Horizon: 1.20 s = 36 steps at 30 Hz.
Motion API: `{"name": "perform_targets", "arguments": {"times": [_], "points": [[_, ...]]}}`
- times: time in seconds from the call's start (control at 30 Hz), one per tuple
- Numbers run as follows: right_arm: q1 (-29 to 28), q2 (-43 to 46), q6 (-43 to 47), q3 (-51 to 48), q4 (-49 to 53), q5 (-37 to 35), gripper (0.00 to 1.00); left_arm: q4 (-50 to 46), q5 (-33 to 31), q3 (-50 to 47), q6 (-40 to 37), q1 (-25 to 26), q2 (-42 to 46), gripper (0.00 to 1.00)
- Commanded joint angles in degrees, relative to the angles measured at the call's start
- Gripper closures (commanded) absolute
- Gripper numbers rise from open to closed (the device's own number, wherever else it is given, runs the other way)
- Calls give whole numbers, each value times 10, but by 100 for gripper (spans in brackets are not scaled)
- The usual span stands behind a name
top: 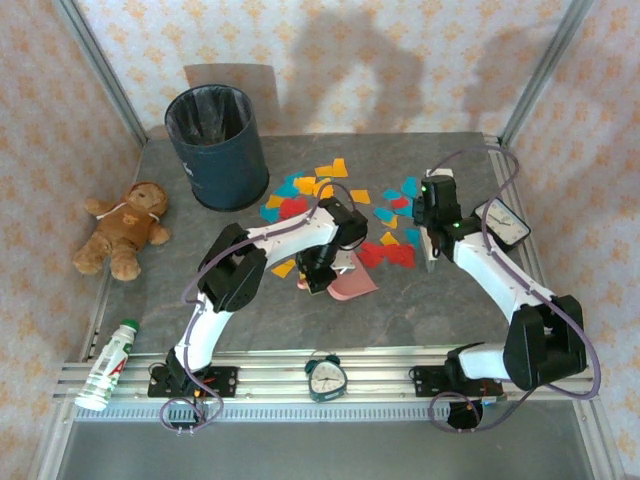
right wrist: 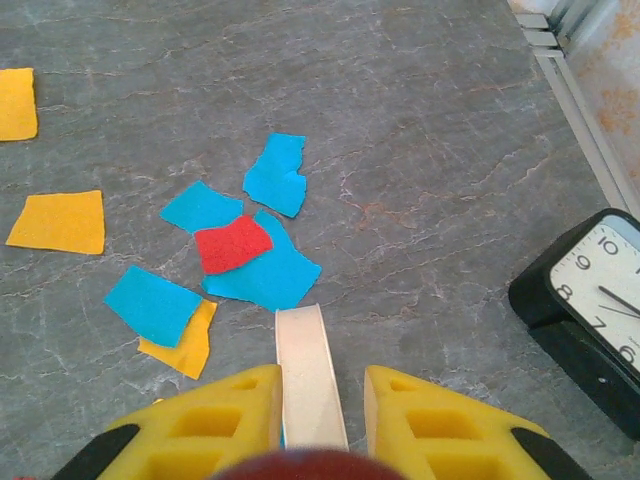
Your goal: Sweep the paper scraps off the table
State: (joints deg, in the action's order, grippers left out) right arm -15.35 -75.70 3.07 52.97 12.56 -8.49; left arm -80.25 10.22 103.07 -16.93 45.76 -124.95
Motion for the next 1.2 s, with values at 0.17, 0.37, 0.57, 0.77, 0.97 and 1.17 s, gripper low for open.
{"name": "perform_targets", "arguments": {"times": [0.17, 0.37, 0.57, 0.77, 0.97, 1.17], "points": [[-9, -6, -6, -21, -17, 44, 100, -46, 5, 61, -22, 2, -39, 100], [-20, -7, -6, -27, -23, 70, 100, -61, 8, 108, -26, 2, -70, 100], [-40, -9, 4, -27, -26, 90, 100, -74, 8, 151, -26, 0, -96, 100], [-57, -8, 8, -24, -20, 114, 100, -81, 8, 178, -22, -2, -114, 100], [-75, -5, 12, -17, -14, 153, 100, -85, 10, 191, -24, -3, -122, 100], [-93, 5, 9, 0, -5, 181, 100, -89, 12, 198, -27, -3, -125, 100]]}}
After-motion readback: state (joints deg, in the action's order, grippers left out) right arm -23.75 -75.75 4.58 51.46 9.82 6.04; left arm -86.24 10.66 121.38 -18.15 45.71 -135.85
